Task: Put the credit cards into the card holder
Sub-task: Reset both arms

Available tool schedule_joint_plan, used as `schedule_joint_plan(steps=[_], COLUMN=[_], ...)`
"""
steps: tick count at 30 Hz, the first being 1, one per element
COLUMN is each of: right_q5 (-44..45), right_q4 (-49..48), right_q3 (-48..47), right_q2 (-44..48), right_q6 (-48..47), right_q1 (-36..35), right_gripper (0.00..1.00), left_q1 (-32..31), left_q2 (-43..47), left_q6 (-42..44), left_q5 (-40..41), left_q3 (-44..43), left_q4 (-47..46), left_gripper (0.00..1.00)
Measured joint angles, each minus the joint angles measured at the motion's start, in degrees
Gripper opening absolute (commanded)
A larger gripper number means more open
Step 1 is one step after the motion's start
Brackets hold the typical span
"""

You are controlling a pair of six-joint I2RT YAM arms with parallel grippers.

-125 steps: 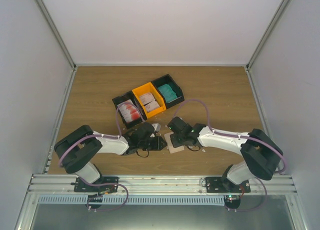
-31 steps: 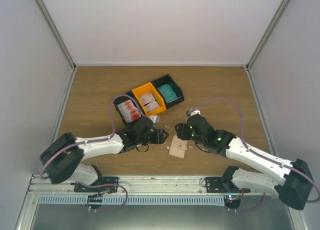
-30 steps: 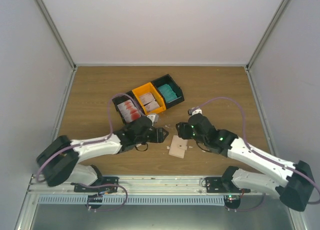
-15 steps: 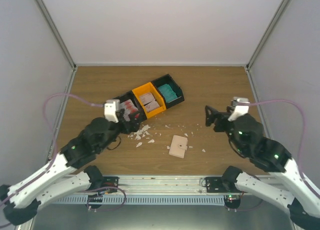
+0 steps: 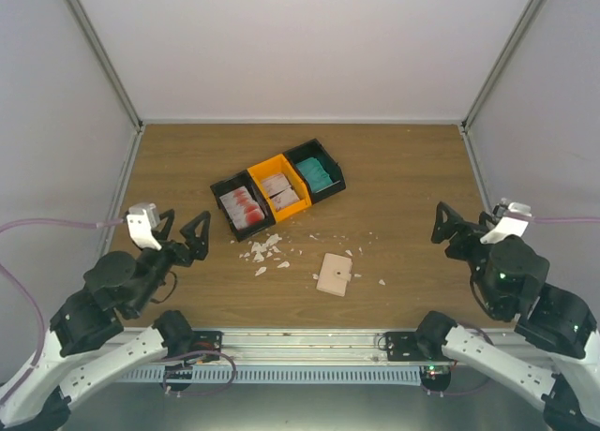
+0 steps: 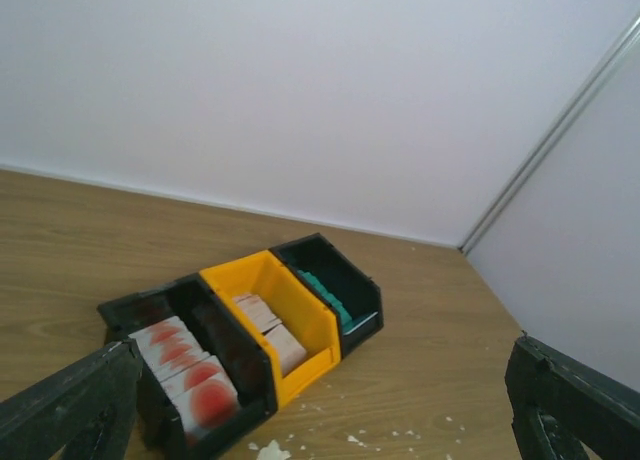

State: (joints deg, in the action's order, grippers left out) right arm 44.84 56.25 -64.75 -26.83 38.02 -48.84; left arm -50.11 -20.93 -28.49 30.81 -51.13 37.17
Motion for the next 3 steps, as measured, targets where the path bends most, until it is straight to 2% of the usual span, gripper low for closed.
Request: schedule_joint_plan(steps=[3], right_q5=[0.85], right_q4=[1.84], right_q3=[0.00], right_q2=[0.70], right_q6=[0.90], right_q1=[0.00], right_gripper=[1.00], left_q1=[-0.02], left_q2=[0.87], left_q6=[0.61], left_q5=[1.03], left_q3=[-0.11], left_q4=[1.77], left_gripper=[0.99])
